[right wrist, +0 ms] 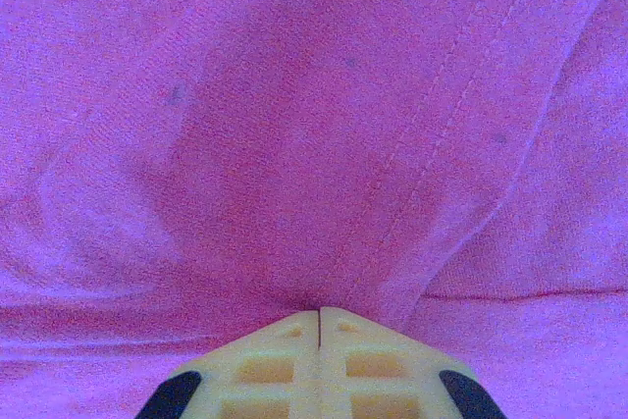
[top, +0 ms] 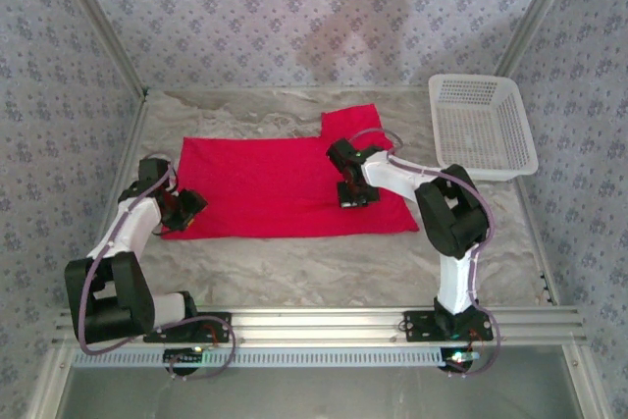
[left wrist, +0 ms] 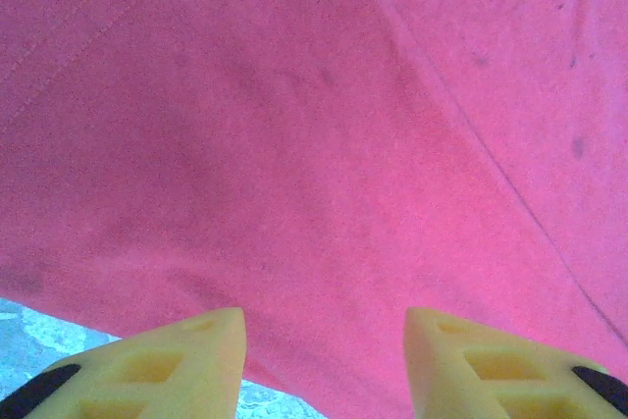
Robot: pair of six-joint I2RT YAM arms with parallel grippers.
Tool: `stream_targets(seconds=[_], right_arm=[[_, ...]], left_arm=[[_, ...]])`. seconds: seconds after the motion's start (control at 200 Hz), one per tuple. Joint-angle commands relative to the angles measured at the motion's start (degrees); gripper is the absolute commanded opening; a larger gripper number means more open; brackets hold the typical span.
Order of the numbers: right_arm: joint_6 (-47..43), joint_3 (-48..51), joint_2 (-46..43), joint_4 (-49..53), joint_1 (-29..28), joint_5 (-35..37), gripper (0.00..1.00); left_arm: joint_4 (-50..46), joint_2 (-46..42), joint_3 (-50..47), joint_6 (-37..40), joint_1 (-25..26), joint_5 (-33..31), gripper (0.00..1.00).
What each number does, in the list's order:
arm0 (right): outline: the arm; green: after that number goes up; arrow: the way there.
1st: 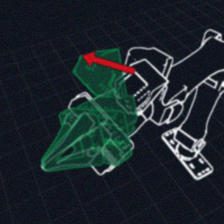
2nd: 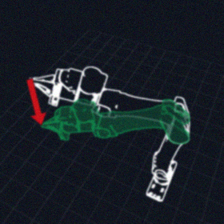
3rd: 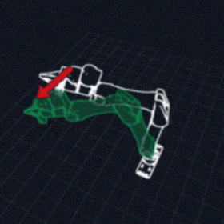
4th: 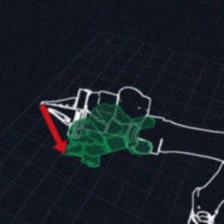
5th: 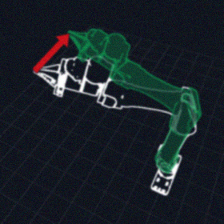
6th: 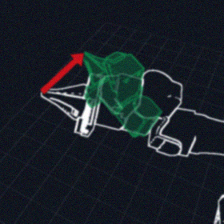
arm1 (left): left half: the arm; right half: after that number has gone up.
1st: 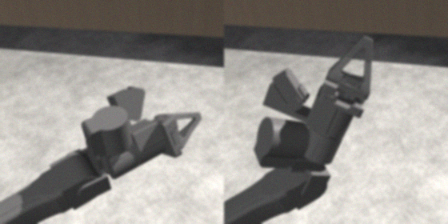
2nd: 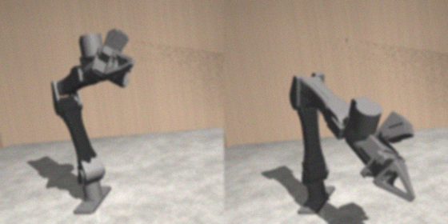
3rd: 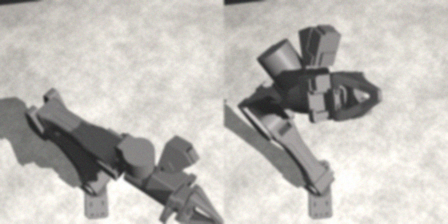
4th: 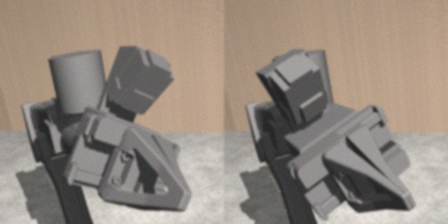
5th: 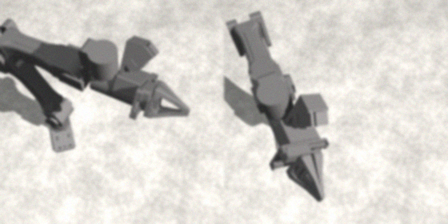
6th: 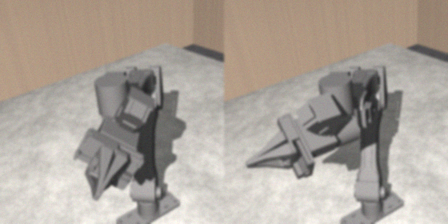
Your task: Fold the inside-out t-shirt
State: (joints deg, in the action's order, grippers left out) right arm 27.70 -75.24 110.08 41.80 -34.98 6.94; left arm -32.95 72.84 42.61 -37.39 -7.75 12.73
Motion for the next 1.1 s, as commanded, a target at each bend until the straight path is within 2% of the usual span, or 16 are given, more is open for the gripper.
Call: stream_targets(seconds=[0.0,0.775,0.969,1.094], right_arm=[[0.33,-1.02,0.0,2.14,0.0,2.01,0.0],[0.24,-5.07,-6.31,5.81,1.35,1.27,0.0],[-2.08,-14.37,0.83,5.54,2.61,1.84,0.0],[-5.45,-27.98,11.29,8.17,3.11,3.82,0.0]], left_arm=[[-0.97,-0.87,0.8,0.43,0.27,-0.5,0.46],[0.26,0.95,0.76,0.49,0.25,-0.1,0.45],[1.21,1.32,0.56,0.22,0.36,0.06,0.45],[1.5,2.55,1.1,0.51,0.54,0.49,0.45]])
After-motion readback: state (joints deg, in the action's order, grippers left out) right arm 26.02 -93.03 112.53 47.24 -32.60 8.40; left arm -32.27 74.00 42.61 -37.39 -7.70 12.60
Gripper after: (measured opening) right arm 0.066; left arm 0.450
